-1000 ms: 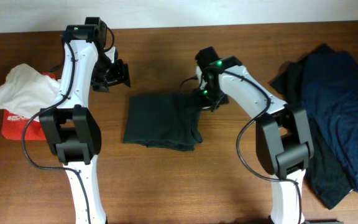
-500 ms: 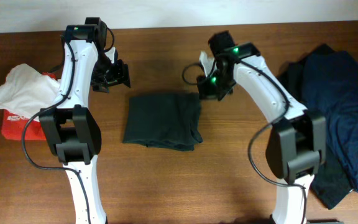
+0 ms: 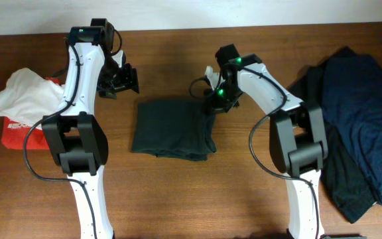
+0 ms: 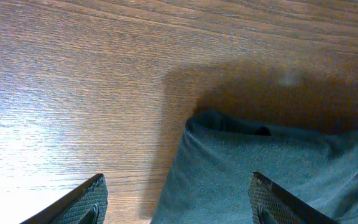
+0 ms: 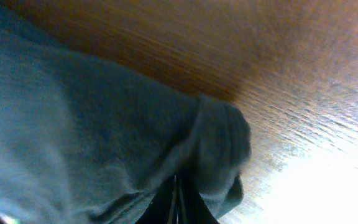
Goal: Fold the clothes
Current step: 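Carry the folded black shirt left with the left gripper onto the white cloth pile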
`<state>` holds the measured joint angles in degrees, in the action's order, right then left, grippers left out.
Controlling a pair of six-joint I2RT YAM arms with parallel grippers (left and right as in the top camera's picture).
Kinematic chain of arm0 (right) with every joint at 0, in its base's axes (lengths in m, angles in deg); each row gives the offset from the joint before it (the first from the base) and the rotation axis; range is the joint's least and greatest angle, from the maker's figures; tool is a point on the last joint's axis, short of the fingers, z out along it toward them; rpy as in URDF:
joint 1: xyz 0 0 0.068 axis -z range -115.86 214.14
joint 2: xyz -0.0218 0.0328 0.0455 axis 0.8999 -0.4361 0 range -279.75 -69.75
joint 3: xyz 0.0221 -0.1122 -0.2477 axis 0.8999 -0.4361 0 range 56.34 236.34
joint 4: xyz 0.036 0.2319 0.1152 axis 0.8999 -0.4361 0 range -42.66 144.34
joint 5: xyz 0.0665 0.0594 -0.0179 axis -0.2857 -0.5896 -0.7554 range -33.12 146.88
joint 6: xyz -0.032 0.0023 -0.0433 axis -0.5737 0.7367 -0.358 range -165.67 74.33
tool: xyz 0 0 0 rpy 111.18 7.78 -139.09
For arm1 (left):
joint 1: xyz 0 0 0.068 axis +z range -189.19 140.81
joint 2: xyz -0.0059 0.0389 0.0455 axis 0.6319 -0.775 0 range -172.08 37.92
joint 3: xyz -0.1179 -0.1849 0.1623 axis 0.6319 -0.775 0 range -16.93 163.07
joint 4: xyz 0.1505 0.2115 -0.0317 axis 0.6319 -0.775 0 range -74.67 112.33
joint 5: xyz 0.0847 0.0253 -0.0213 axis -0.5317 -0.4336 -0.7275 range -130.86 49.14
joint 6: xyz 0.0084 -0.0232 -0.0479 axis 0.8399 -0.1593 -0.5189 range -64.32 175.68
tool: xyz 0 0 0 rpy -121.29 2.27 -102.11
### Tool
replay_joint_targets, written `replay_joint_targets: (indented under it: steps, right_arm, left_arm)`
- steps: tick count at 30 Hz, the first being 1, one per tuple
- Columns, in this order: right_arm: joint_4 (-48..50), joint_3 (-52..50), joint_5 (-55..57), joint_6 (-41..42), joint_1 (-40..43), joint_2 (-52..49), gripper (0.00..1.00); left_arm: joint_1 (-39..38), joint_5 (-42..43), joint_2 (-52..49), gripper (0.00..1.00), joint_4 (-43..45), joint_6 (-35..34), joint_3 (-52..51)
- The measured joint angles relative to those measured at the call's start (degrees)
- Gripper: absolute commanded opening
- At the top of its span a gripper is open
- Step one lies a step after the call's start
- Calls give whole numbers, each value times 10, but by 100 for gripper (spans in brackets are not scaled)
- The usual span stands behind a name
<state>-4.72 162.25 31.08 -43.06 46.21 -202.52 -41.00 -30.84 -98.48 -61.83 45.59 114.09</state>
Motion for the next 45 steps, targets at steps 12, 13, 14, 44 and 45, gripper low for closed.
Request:
replay_joint_targets:
  steps: [12, 13, 14, 44, 45]
  right_arm:
    - [-82, 8, 129, 61, 22, -1, 4]
    - [-90, 8, 136, 62, 26, 1, 5]
    - [-106, 11, 148, 62, 33, 4, 9]
    - [-306, 173, 185, 59, 99, 106, 16]
    - [-308, 173, 190, 57, 99, 106, 16]
  left_arm:
    - [0, 0, 0, 84, -3, 1, 0]
    - [0, 0, 0, 86, -5, 4, 0]
    - [0, 4, 0, 87, -8, 8, 0]
    - [-77, 352, -169, 0, 19, 362, 5]
    - [-74, 345, -169, 0, 15, 355, 7]
